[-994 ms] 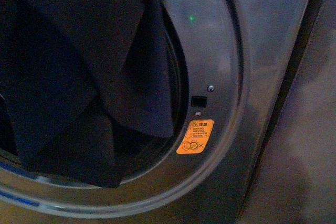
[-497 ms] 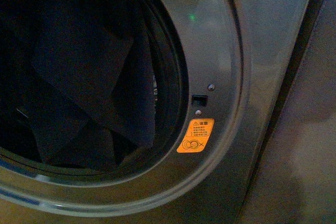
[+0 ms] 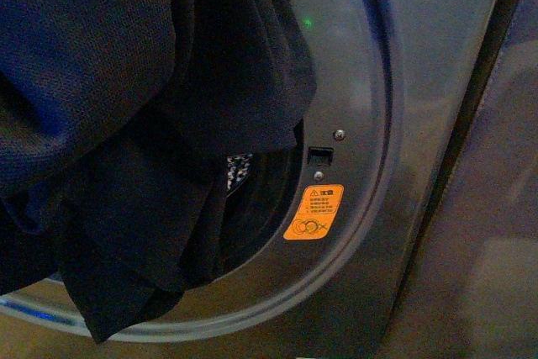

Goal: Put clothes into washing machine

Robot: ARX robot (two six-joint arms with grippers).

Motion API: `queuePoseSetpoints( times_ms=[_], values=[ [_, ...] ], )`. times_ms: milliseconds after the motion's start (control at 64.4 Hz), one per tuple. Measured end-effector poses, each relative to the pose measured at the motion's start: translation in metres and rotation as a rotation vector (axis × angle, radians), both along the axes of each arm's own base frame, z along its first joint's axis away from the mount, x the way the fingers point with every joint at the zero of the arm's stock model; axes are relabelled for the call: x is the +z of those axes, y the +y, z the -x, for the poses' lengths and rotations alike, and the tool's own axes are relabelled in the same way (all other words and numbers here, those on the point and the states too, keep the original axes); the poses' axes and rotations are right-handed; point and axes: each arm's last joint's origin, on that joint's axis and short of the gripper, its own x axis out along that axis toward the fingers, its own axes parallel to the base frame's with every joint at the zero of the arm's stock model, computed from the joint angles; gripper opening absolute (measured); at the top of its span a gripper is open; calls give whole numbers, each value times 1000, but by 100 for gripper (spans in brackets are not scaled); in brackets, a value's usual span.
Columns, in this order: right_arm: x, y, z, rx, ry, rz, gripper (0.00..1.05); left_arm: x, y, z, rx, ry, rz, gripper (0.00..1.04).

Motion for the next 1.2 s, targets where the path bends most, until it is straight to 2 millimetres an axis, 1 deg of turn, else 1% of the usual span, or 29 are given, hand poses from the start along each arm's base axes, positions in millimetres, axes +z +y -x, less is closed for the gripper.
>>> queuePoseSetpoints(
  times_ms=[93,109,217,249,388,419,559,590,668,777,885,932,1010,1103,1134,1196],
  values=[
    [-14,-9,4,-2,-7,49,66,-5,0,-2,13,10,-13,11],
    [-19,-11,5,-3,-8,58,62,-6,0,-2,13,13,-14,11],
    [-34,-20,8,-12,-10,86,50,-12,-1,-4,22,28,-26,11],
    [-40,-23,9,-13,-9,93,44,-15,-1,-6,30,37,-31,11],
    [-56,-30,11,-11,-2,107,28,-24,0,-10,47,60,-49,11],
    [-60,-32,12,-10,-1,110,23,-28,1,-11,55,69,-55,11],
    [-73,-38,15,-12,1,114,7,-40,3,-15,77,106,-74,11],
    [-77,-40,15,-15,0,115,2,-45,4,-18,84,123,-83,11],
    [-82,-42,17,-15,-1,117,2,-51,5,-23,100,148,-90,11],
    [-91,-46,19,-18,-2,117,2,-58,8,-38,137,176,-103,11],
    [-101,-50,21,-18,1,117,2,-64,9,-58,174,187,-122,11],
    [-103,-51,22,-17,1,117,2,-65,9,-64,178,192,-128,11],
    [-107,-56,23,9,-5,116,2,-69,8,-77,192,199,-146,11],
    [-111,-61,24,-24,-7,116,2,-75,7,-93,208,216,-170,11],
    [-113,-62,25,-28,-7,116,2,-79,6,-100,216,223,-179,11],
    [-116,-62,26,-27,-5,116,2,-83,5,-110,230,232,-186,11]
  ],
)
